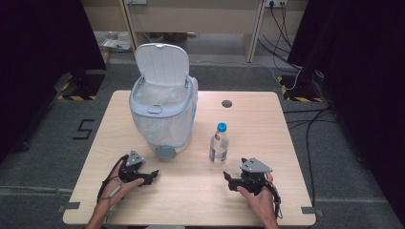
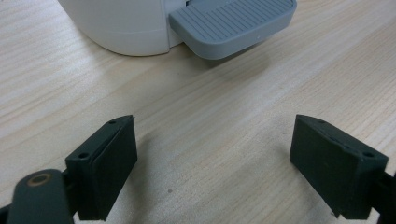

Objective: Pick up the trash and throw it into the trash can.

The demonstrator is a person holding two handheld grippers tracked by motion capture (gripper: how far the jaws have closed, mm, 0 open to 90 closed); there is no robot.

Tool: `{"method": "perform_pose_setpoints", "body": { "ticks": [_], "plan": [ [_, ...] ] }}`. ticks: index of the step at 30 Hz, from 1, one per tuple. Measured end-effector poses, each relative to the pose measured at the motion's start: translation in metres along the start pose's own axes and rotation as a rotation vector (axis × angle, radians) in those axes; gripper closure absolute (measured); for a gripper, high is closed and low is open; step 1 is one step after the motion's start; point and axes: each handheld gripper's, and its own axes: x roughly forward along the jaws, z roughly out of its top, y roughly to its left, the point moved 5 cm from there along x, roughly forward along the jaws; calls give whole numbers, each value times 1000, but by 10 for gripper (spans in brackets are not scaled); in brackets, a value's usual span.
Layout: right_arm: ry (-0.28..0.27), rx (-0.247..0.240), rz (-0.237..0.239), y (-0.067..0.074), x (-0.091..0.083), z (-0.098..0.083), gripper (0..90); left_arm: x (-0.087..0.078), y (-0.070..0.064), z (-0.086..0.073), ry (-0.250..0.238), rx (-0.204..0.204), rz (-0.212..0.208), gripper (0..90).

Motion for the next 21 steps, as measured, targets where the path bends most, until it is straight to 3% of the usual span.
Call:
{"method": "perform_pose_setpoints", "body": {
  "ticks": [11, 21],
  "plan": [
    [-77, 11, 27, -3, 19, 21, 149, 0, 0, 0, 0, 0, 0, 138],
    [-106, 15, 50, -3, 40, 32, 149, 0, 0, 0, -3, -1, -3, 139]
  ]
}}
